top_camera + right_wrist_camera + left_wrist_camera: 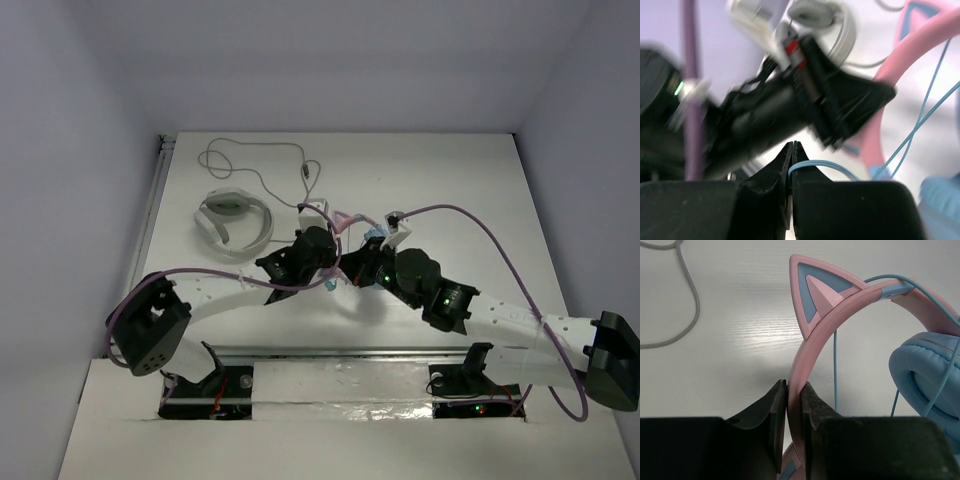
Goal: Wrap the headphones
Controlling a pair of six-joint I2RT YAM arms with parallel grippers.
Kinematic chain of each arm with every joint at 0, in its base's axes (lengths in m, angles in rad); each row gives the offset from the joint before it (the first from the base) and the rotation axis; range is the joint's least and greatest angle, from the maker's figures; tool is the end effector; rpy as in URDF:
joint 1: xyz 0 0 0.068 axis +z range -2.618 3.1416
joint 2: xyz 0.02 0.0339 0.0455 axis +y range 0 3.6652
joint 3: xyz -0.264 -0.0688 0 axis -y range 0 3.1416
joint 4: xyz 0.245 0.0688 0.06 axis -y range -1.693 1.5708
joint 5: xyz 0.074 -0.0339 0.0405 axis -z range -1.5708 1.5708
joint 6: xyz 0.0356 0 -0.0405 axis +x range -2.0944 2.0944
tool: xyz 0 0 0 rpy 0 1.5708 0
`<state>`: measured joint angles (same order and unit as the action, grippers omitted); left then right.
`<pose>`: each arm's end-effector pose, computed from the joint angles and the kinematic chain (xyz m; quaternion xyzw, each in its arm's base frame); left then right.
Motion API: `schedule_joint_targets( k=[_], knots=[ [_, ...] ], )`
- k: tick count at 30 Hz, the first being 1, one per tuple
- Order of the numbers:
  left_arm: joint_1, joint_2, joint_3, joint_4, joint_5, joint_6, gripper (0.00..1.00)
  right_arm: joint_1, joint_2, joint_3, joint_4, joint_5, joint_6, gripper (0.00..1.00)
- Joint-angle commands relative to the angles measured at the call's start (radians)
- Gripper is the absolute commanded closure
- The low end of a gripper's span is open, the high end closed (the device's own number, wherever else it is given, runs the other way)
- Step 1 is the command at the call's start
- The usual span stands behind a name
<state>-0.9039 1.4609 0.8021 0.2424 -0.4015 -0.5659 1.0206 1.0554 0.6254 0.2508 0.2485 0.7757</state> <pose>0.2083 -0.2422 0.2302 0.0309 0.8278 -0.2346 0.5087 0.1352 0.2037 0.2763 -0.0142 0.7656 0.4382 0.4707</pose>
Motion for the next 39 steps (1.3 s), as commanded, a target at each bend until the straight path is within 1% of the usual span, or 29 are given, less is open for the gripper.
schedule_joint_targets(
  k=[1, 6, 11, 13, 16, 21, 24, 27, 30, 33, 37, 38, 39],
  knots=[
    [-0.041, -0.091, -0.039, 0.127, -0.019, -0.067, 1.00, 0.004, 0.011, 0.054, 0.088, 0.141, 0.013, 0.97],
    [-0.075, -0.132, -0.095, 0.121, 0.000, -0.103, 1.00, 0.004, 0.014, 0.050, 0.076, 0.290, 0.025, 0.96],
    [-0.096, -0.131, -0.124, 0.109, 0.010, -0.124, 1.00, -0.017, 0.012, 0.046, 0.090, 0.389, 0.050, 0.89],
    [-0.105, -0.129, -0.119, 0.106, 0.007, -0.126, 1.00, -0.030, 0.023, 0.045, 0.094, 0.432, 0.074, 0.85],
    [-0.127, -0.111, -0.109, 0.087, 0.003, -0.126, 1.00, -0.042, 0.031, 0.030, 0.129, 0.443, 0.103, 0.80],
    [-0.145, -0.094, -0.098, 0.087, -0.003, -0.132, 1.00, -0.077, 0.066, 0.022, 0.145, 0.508, 0.141, 0.75],
    [-0.154, -0.076, -0.072, 0.071, -0.008, -0.121, 1.00, -0.129, 0.084, 0.023, 0.143, 0.509, 0.155, 0.73],
    [-0.164, -0.074, -0.063, 0.058, -0.016, -0.120, 1.00, -0.165, 0.091, 0.025, 0.151, 0.502, 0.158, 0.73],
    [-0.164, -0.096, -0.060, 0.044, -0.023, -0.115, 1.00, -0.188, 0.092, 0.022, 0.124, 0.532, 0.166, 0.73],
    [-0.164, -0.111, -0.046, 0.014, -0.036, -0.098, 1.00, -0.212, 0.080, -0.007, 0.123, 0.517, 0.168, 0.73],
    [-0.164, -0.106, 0.005, -0.083, -0.030, -0.052, 1.00, -0.212, 0.054, -0.006, 0.105, 0.500, 0.123, 0.74],
    [-0.164, -0.103, 0.031, -0.110, -0.034, -0.045, 1.00, -0.212, 0.046, 0.000, 0.091, 0.500, 0.114, 0.74],
    [-0.164, -0.102, 0.043, -0.130, -0.039, -0.035, 1.00, -0.212, 0.037, 0.005, 0.075, 0.500, 0.096, 0.78]
  ],
)
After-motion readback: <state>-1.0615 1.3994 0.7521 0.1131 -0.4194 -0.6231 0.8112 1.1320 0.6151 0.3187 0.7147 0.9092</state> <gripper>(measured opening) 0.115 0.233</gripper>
